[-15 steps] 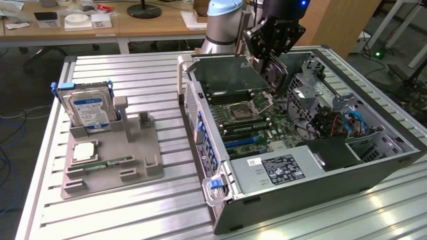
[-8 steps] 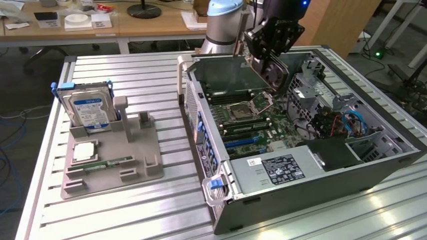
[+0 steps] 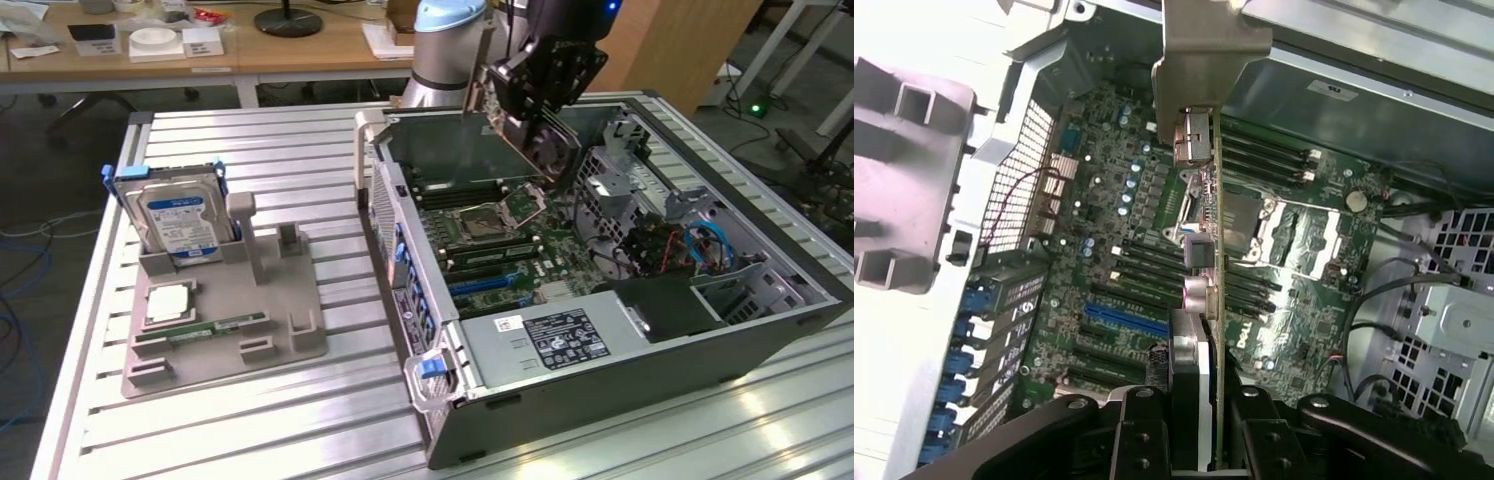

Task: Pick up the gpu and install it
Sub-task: 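Insert the gpu into the slot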

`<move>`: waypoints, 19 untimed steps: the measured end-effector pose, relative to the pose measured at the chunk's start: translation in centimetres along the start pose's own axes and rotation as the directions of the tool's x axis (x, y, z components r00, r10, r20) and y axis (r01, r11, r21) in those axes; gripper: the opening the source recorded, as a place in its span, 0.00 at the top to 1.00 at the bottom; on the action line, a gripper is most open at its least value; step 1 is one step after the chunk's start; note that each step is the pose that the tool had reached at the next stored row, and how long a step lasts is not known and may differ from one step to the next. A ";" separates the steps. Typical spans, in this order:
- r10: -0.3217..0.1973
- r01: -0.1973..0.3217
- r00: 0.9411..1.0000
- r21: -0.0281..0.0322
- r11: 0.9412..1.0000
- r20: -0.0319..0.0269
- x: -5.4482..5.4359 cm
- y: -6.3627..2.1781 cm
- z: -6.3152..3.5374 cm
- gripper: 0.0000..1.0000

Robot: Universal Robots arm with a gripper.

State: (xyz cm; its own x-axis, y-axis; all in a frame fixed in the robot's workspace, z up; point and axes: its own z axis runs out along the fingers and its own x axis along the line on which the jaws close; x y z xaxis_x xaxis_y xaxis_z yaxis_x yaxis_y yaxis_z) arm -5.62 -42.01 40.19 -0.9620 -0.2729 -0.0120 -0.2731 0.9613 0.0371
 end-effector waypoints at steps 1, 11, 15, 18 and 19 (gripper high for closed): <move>-0.005 0.005 1.000 0.000 1.000 0.000 0.0 -0.03 0.00 0.72; -0.052 0.052 0.999 -0.001 0.999 -0.002 0.1 -0.45 -0.01 0.72; -0.068 0.068 0.998 -0.001 0.998 -0.002 0.2 -0.57 -0.01 0.72; -0.082 0.082 0.997 -0.001 0.997 -0.003 0.2 -0.66 -0.02 0.72; -0.086 0.086 0.996 -0.001 0.996 -0.003 0.2 -0.70 -0.02 0.72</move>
State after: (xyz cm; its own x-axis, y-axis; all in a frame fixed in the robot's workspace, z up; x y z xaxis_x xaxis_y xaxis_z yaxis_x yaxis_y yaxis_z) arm -5.62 -42.74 40.18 -0.9350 -0.3544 -0.0119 -0.3546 0.9343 0.0370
